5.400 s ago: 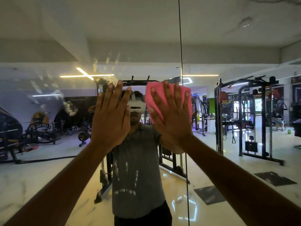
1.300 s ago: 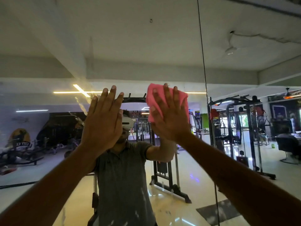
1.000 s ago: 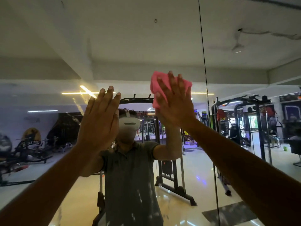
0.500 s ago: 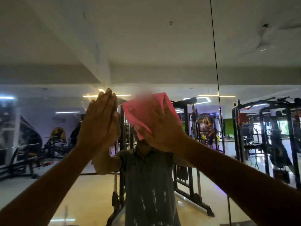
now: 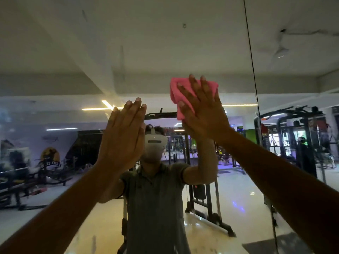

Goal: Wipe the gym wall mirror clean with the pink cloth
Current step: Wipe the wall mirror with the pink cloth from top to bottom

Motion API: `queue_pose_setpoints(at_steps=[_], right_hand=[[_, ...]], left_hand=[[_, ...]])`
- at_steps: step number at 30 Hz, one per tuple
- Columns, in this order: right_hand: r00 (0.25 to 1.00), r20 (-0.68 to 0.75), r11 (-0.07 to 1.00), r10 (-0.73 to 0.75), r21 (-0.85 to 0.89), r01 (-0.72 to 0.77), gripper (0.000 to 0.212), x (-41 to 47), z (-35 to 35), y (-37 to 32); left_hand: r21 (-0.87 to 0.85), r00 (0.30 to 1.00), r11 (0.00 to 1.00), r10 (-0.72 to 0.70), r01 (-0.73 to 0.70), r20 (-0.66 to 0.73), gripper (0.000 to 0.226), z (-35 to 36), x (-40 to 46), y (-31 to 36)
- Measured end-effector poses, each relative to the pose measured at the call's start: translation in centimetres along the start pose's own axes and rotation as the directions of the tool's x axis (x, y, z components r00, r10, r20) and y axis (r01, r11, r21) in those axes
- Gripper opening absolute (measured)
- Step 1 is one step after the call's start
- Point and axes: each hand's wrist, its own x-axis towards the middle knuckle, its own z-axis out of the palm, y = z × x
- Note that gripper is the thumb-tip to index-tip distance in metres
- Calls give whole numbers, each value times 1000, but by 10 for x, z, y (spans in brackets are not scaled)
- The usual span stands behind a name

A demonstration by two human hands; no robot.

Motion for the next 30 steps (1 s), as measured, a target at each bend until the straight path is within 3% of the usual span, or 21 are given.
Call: queue_pose_setpoints(at_steps=[2, 4, 6, 8, 9, 10, 12, 14, 17, 19, 22, 24, 26, 28, 30], right_hand=[[999, -19, 999, 45, -24, -46, 66, -15, 5, -34], [991, 62, 993, -117, -17, 119, 66, -68, 13, -58], [967, 154, 979, -202, 19, 202, 68, -111, 11, -40], [988, 127, 996, -83, -21, 86, 70, -97, 7, -1], [995, 80, 998, 54, -29, -52, 71, -74, 4, 13], [981, 19, 980, 195, -35, -195, 73, -42, 1, 21], [940, -58, 939, 337, -47, -340, 78, -1, -3, 1], [974, -70, 973, 216, -64, -221, 71, -11, 7, -33], [996, 41, 997, -75, 8, 75, 66, -110, 8, -44], [995, 23, 994, -100, -29, 101, 67, -148, 4, -9], [982, -75, 970, 174, -158, -184, 76, -82, 3, 56], [934, -69, 924, 350, -134, -357, 75, -24, -5, 51], [963, -37, 959, 266, -93, -268, 72, -23, 0, 14], [999, 51, 998, 3, -64, 1, 71, -83, 5, -13], [985, 137, 994, -105, 12, 104, 69, -155, 7, 3]], left_hand=[[8, 1000, 1000, -15, 15, -7, 59, 3, 0, 2], [-8, 999, 999, -40, 40, 2, 60, 2, 2, 6], [5, 999, 1000, -25, 24, 25, 62, 2, 4, 9], [33, 998, 999, 33, -35, 52, 65, 6, 5, 11], [34, 997, 998, 50, -52, 61, 67, 8, 6, 11], [26, 997, 998, 48, -50, 65, 69, 9, 8, 12], [-7, 998, 1000, 8, -7, 56, 66, 9, 12, 15], [-41, 999, 999, -34, 35, 31, 63, 10, 12, 21], [-80, 998, 995, -57, 57, 5, 61, 8, 11, 27], [-85, 999, 995, -47, 45, -14, 60, 6, 11, 30], [-40, 1000, 999, 4, -5, -25, 61, 8, 12, 35], [-56, 999, 998, 9, -11, -34, 60, 15, 16, 39], [-99, 998, 995, -39, 34, -50, 60, 19, 21, 44], [-119, 994, 989, -92, 84, -66, 56, 17, 24, 49], [-88, 996, 993, -78, 73, -52, 56, 13, 23, 54]])
